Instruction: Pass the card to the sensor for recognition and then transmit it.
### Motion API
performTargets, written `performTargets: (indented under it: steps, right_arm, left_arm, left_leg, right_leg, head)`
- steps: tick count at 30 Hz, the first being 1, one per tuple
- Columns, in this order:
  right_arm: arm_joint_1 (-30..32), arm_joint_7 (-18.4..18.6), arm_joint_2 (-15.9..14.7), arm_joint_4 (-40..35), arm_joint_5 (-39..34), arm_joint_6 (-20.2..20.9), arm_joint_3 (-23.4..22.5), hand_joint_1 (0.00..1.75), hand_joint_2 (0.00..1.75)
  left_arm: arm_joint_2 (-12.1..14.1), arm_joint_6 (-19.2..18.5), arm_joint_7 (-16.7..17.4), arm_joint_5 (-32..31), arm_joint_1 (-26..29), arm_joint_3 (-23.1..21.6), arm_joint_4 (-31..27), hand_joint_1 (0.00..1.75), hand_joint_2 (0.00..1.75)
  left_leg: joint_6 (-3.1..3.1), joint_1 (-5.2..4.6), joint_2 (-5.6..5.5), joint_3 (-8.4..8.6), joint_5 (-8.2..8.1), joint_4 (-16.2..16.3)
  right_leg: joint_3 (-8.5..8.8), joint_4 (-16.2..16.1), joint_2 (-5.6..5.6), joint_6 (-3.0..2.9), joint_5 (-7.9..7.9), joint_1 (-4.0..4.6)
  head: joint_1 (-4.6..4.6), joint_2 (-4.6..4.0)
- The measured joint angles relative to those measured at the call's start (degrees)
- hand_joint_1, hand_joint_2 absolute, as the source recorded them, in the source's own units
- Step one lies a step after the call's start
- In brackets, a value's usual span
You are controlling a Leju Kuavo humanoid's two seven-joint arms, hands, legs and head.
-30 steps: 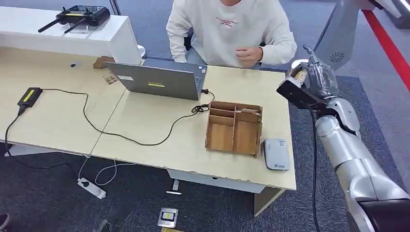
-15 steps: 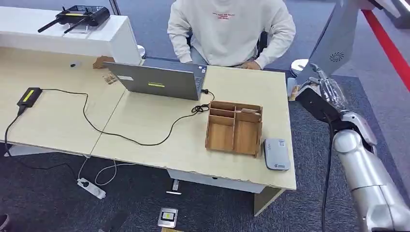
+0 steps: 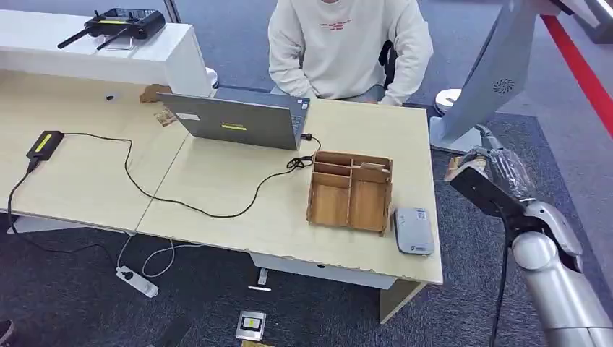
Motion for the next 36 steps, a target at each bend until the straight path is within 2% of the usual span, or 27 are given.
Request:
performTargets:
  steps: [20, 31, 36]
  right_arm:
    - [1.9, 0.2, -1.6, -4.1, 0.1, 0.0, -0.3, 1.75, 1.75]
    - [2.2, 4.6, -1.5, -1.0, 9.4, -0.3, -0.2, 1.75, 1.75]
    - [2.3, 6.3, -0.4, 3.9, 10.5, -3.9, -0.1, 1.75, 1.75]
  left_arm:
    - [0.0, 0.0, 0.0, 0.0, -0.1, 0.0, 0.1, 0.00, 0.00]
    - [-0.2, 0.0, 2.0, -1.7, -1.1, -0.2, 0.2, 0.00, 0.00]
    - [-0.3, -1.5, 4.0, -5.8, -2.9, -1.4, 0.2, 0.00, 0.00]
  left_leg:
    - [0.00, 0.00, 0.01, 0.01, 0.00, 0.0]
    - [0.00, 0.00, -0.01, -0.02, 0.01, 0.0]
    - [0.01, 0.01, -0.02, -0.03, 0.01, 0.0]
  right_leg:
    - [0.00, 0.0, 0.00, 0.00, 0.00, 0.00]
    - [0.02, 0.0, 0.00, 0.00, 0.00, 0.00]
    - [0.02, 0.0, -0.08, 0.00, 0.00, 0.01]
  head:
    - [-0.02, 0.00]
    - [0.00, 0.00]
    - [0.00, 0.00]
